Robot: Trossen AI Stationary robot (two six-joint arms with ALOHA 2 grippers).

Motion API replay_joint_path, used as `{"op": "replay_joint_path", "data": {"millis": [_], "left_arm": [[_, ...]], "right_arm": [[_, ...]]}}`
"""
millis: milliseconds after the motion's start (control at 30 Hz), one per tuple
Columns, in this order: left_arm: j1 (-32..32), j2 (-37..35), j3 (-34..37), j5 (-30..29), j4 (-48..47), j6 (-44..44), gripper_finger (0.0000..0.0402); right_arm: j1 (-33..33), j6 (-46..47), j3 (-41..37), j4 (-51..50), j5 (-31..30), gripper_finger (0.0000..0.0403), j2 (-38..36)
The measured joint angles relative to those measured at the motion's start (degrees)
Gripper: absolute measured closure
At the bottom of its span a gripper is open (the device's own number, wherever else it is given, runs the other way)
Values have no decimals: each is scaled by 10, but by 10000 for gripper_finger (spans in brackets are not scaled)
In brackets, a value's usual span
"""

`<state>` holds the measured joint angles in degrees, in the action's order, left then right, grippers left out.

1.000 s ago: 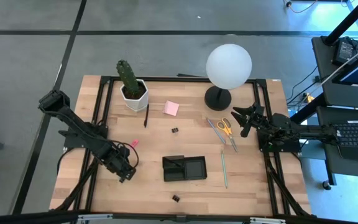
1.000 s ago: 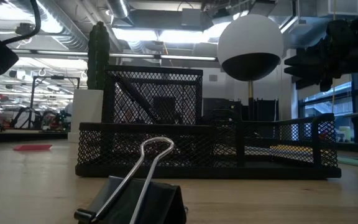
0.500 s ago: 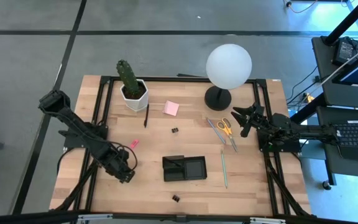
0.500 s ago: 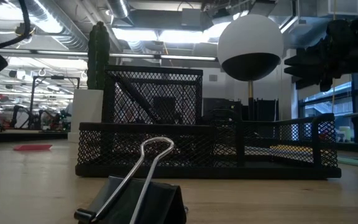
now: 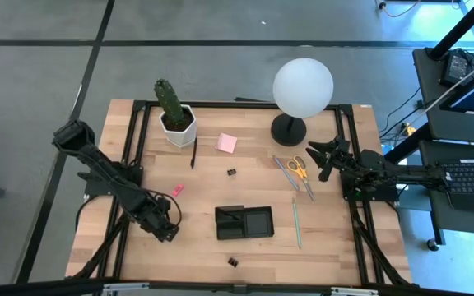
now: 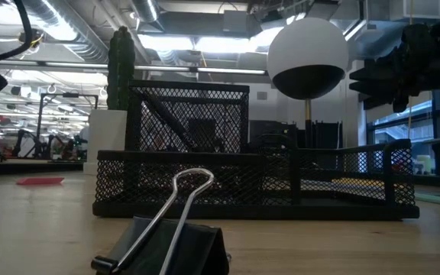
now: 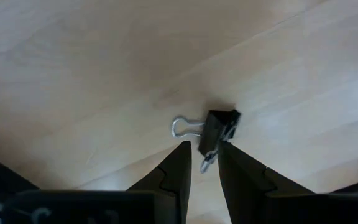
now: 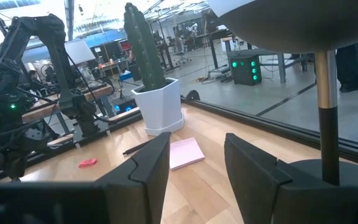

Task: Pick and place office supplies into organizer
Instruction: Put the left black binder clip into the mesh desk organizer

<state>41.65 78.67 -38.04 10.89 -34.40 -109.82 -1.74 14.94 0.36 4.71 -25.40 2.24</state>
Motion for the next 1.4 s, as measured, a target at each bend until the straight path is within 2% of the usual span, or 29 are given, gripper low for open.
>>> {"op": "replay_joint_path", "data": {"millis": [367,700,900,1000,1100,1233,1333,1400], "left_arm": [[3,19,0,9,35,15,329],[3,17,-2,28,44,26,392],[2,15,-2,26,53,88,398],[-3,10,-11,-16,74,137,399],[-8,8,-32,-90,103,221,399],[-16,8,-55,-199,155,374,399],[-22,8,-62,-290,222,517,399],[-28,14,-63,-329,277,590,399]], "right_arm": [[0,0,0,0,0,249,0],[0,-1,0,0,0,249,0],[0,-2,0,0,0,249,0],[0,-1,0,0,0,249,0],[0,-1,0,0,0,249,0],[0,0,0,0,0,249,0],[0,0,0,0,0,249,0],[0,0,0,0,0,249,0]]}}
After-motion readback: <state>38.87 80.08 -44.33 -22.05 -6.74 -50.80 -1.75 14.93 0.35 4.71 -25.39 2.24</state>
